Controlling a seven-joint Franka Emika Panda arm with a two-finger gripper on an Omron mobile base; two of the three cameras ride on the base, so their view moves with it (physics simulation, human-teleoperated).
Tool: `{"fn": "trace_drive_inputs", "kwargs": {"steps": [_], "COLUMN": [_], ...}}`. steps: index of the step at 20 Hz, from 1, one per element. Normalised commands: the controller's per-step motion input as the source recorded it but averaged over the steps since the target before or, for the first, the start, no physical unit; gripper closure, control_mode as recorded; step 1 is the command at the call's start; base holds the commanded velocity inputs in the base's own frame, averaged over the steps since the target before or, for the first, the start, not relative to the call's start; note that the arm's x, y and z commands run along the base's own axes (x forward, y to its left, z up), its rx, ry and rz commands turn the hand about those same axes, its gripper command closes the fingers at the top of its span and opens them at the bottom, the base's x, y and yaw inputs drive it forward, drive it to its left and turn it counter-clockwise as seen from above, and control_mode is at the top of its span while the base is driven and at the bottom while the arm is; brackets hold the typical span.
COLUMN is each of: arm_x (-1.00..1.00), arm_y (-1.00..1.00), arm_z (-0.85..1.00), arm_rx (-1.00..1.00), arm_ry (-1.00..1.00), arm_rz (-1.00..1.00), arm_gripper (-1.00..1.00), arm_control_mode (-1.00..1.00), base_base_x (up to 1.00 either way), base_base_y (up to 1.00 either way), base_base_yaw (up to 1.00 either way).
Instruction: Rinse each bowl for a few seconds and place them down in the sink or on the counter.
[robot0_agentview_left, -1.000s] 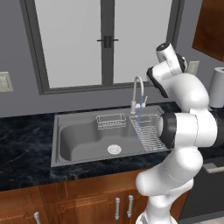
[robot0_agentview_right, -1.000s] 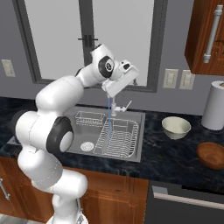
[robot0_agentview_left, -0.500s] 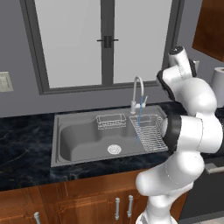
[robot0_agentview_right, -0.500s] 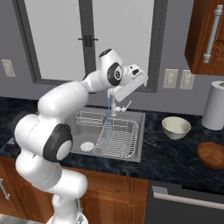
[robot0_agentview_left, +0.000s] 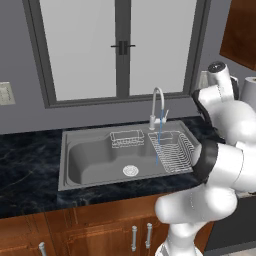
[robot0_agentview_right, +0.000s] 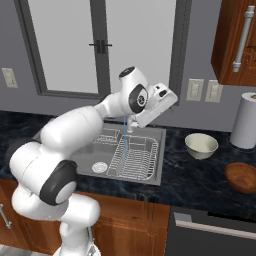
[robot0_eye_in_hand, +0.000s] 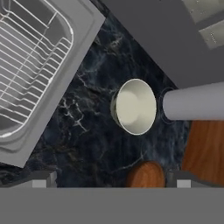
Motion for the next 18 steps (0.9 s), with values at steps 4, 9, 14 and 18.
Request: {"fn": "trace_drive_inputs", "kwargs": {"steps": [4,9,14,18], "arm_x": [-0.29,-0.26,-0.13,-0.21], "arm_y": [-0.29,-0.33,-0.45,-0.45], "arm_z": [0.0,-0.02,-0.12,-0.26], "arm_rx": [0.0,0.0,0.0,0.0], "arm_ry": [0.0,0.0,0.0,0.0], "arm_rz": [-0.02,-0.04,-0.01,-0.02], "arm_gripper": [-1.0,-1.0,-1.0,-1.0], "arm_control_mode": [-1.0,-1.0,-1.0,-1.0], "base_base_x": [0.0,0.0,0.0,0.0], "base_base_y": [0.0,0.0,0.0,0.0], "base_base_yaw": [0.0,0.0,0.0,0.0]}}
